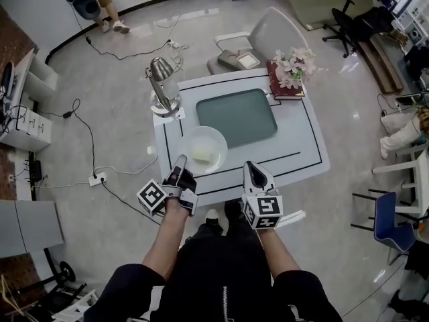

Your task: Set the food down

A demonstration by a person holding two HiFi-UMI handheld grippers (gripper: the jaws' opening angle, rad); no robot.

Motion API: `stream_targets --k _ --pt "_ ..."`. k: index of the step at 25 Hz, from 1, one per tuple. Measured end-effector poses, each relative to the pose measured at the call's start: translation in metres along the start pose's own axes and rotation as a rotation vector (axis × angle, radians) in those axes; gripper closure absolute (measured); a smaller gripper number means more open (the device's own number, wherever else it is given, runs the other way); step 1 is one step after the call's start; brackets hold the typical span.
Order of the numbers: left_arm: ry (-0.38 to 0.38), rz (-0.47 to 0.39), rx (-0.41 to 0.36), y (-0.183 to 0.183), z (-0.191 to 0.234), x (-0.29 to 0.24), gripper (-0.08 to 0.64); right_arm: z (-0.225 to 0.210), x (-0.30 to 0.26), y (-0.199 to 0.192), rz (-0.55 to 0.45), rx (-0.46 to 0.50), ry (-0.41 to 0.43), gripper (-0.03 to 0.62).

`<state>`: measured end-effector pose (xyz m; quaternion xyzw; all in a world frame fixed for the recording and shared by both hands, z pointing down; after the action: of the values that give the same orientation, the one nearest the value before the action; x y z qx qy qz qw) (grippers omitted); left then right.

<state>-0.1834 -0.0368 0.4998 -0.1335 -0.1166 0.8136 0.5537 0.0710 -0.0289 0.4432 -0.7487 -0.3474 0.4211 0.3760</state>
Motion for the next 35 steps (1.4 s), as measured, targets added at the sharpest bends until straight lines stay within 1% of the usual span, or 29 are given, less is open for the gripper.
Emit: stream_targets --k 5,11,16,19,21,24,30,35 --pt "0.006 -0.063 -0.017 0.003 -0.002 -0.035 0.547 -0.024 -0.035 0.016 0.03 0.017 0.052 0.583" --pt "0.015 -0.137 0.001 -0.001 -0.012 -0.069 0.547 -0.058 -0.065 0.036 0.074 0.032 0.105 0.583" --pt "0.035 -0.153 -0.004 0.003 -0.006 -0.097 0.547 -0.08 -0.085 0.037 0.109 0.023 0.112 0.583" --pt "0.045 -0.149 -0.007 0.006 0.002 -0.111 0.548 -0.089 -0.094 0.032 0.13 0.005 0.101 0.583" --pt "0.051 -0.137 -0.021 0.007 0.009 -0.119 0.547 -0.093 -0.098 0.03 0.139 -0.012 0.093 0.583" --pt "0.042 -0.114 -0.037 0.004 0.023 -0.139 0.547 -0.098 -0.104 0.026 0.144 -0.032 0.08 0.583" --pt "0.046 -0.059 0.005 -0.021 0.052 -0.183 0.548 -0.11 -0.118 0.011 0.165 -0.05 0.06 0.583" --pt "0.042 -0.03 0.033 -0.044 0.073 -0.209 0.548 -0.123 -0.124 0.0 0.185 -0.064 0.033 0.583"
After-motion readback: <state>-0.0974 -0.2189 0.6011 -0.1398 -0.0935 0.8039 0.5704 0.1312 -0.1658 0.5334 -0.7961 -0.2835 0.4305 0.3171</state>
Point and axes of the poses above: the fingertips, and each gripper's own axes: x backward along the fingers, z to its left, y out of its top, the point moved 6 cm from there along x, backward along the fingers, and after that the axes turned 15 degrees about -x, right-handed, at the moved point
